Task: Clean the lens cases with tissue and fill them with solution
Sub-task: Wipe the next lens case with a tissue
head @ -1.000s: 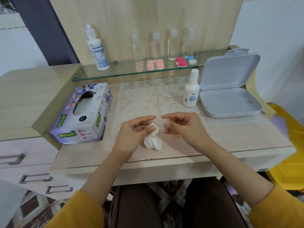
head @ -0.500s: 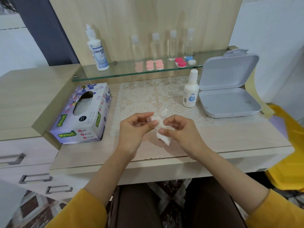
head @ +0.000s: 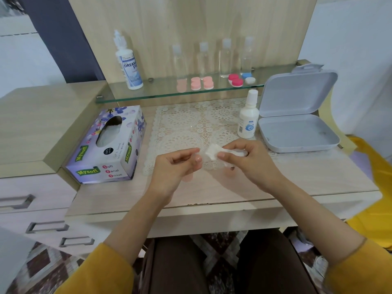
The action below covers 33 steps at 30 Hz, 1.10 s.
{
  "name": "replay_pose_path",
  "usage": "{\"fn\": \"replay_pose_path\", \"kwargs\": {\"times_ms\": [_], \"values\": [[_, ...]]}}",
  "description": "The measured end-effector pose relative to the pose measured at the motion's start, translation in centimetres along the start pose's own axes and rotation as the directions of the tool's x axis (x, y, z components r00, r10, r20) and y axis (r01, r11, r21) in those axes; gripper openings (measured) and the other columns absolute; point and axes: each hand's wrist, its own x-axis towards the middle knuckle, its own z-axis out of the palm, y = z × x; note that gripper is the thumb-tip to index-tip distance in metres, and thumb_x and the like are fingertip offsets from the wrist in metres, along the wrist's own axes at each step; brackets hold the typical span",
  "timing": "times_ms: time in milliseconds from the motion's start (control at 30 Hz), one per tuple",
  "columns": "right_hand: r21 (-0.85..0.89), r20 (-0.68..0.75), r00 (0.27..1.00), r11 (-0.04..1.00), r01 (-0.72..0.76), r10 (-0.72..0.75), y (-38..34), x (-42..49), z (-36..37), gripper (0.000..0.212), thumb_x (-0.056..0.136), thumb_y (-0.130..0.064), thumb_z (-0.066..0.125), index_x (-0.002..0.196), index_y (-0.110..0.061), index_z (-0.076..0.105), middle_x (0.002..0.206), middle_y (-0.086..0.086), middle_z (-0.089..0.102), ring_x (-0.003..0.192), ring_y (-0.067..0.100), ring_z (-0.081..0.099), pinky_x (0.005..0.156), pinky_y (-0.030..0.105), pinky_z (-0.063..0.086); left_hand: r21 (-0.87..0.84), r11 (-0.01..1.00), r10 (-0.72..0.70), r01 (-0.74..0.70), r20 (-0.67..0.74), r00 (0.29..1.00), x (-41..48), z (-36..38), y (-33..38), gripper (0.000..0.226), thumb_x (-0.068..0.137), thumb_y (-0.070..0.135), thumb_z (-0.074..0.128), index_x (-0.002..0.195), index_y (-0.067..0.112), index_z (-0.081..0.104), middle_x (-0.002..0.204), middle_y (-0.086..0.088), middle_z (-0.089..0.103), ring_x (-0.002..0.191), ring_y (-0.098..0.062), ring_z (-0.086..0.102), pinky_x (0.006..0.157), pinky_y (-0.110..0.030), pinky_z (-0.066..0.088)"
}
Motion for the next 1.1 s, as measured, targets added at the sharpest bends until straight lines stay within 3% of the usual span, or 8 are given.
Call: {"fn": "replay_pose_path", "kwargs": {"times_ms": [133, 233, 567, 733, 867, 967, 1100], "values": [[0.0, -0.011, 1.0, 1.0, -0.002, 0.002, -0.1, 0.3, 0.3, 0.015, 0.071, 0.001, 0.074, 0.077, -0.007, 0.062, 0.073, 0.016, 0.062, 0.053, 0.018, 0.062, 0.048, 0.019, 0.048, -0.012, 1.0, -0.019, 0.019, 0.031, 0.999, -0.3, 0.1, 0.0, 0.019, 0.075, -0.002, 0.066, 0.09, 0.009, 0.069, 0.08, -0.009, 0.072, 0.077, -0.018, 0.07, 0.08, -0.024, 0.055], [0.033, -0.004, 0.999, 0.998, -0.045, 0.046, 0.0, 0.4, 0.4, 0.021, 0.069, 0.002, 0.075, 0.086, -0.005, 0.065, 0.087, 0.019, 0.063, 0.063, 0.029, 0.066, 0.054, 0.029, 0.057, -0.009, 1.0, -0.018, 0.018, 0.049, 0.999, -0.4, 0.3, 0.2, 0.019, 0.074, -0.006, 0.065, 0.087, 0.008, 0.07, 0.075, -0.008, 0.072, 0.073, -0.017, 0.069, 0.075, -0.021, 0.056], [-0.08, -0.023, 0.999, 0.996, -0.046, 0.044, 0.2, 0.5, 0.7, 0.004, 0.078, -0.007, 0.07, 0.079, -0.003, 0.068, 0.063, 0.009, 0.068, 0.052, 0.017, 0.066, 0.061, 0.034, 0.054, 0.003, 1.0, -0.014, 0.014, 0.044, 0.999, -0.4, 0.4, 0.4, 0.017, 0.076, -0.004, 0.065, 0.085, 0.01, 0.07, 0.074, -0.006, 0.072, 0.072, -0.016, 0.07, 0.07, -0.018, 0.055], [0.007, 0.056, 0.995, 0.997, -0.081, 0.08, 0.6, 0.2, 0.3, 0.016, 0.077, 0.0, 0.069, 0.093, 0.003, 0.069, 0.072, 0.016, 0.069, 0.057, 0.014, 0.066, 0.066, 0.02, 0.051, 0.0, 0.999, -0.041, 0.041, 0.028, 0.999, -0.3, 0.2, 0.2, 0.016, 0.076, -0.003, 0.065, 0.088, 0.008, 0.069, 0.077, -0.007, 0.072, 0.074, -0.018, 0.07, 0.072, -0.02, 0.056], [-0.01, -0.03, 0.997, 0.998, -0.065, 0.065, 0.9, 0.2, 0.9, 0.012, 0.069, -0.006, 0.077, 0.079, -0.003, 0.071, 0.066, 0.017, 0.069, 0.054, 0.02, 0.064, 0.058, 0.023, 0.05, -0.022, 0.997, -0.068, 0.068, 0.027, 0.997, -0.4, 0.5, 0.1, 0.015, 0.077, -0.005, 0.064, 0.086, 0.005, 0.069, 0.073, -0.006, 0.072, 0.069, -0.015, 0.07, 0.069, -0.019, 0.056], [0.027, -0.061, 0.993, 0.995, -0.097, 0.099, 1.0, 0.4, 0.9, 0.003, 0.075, -0.005, 0.073, 0.074, -0.005, 0.069, 0.068, 0.015, 0.069, 0.056, 0.02, 0.067, 0.062, 0.025, 0.054, -0.027, 0.997, -0.072, 0.073, 0.028, 0.997, -0.3, 0.7, 0.1, 0.014, 0.078, -0.005, 0.063, 0.086, 0.005, 0.069, 0.073, -0.007, 0.072, 0.07, -0.015, 0.069, 0.067, -0.017, 0.055], [0.092, 0.039, 0.991, 0.988, -0.128, 0.125, 0.9, 0.4, 0.4, 0.013, 0.077, 0.002, 0.068, 0.088, -0.004, 0.07, 0.082, 0.014, 0.07, 0.065, 0.014, 0.067, 0.066, 0.018, 0.053, -0.028, 0.997, -0.077, 0.078, 0.015, 0.997, 0.0, 0.4, 0.2, 0.013, 0.077, -0.002, 0.065, 0.086, 0.007, 0.069, 0.075, -0.006, 0.072, 0.07, -0.016, 0.069, 0.068, -0.017, 0.055]]}}
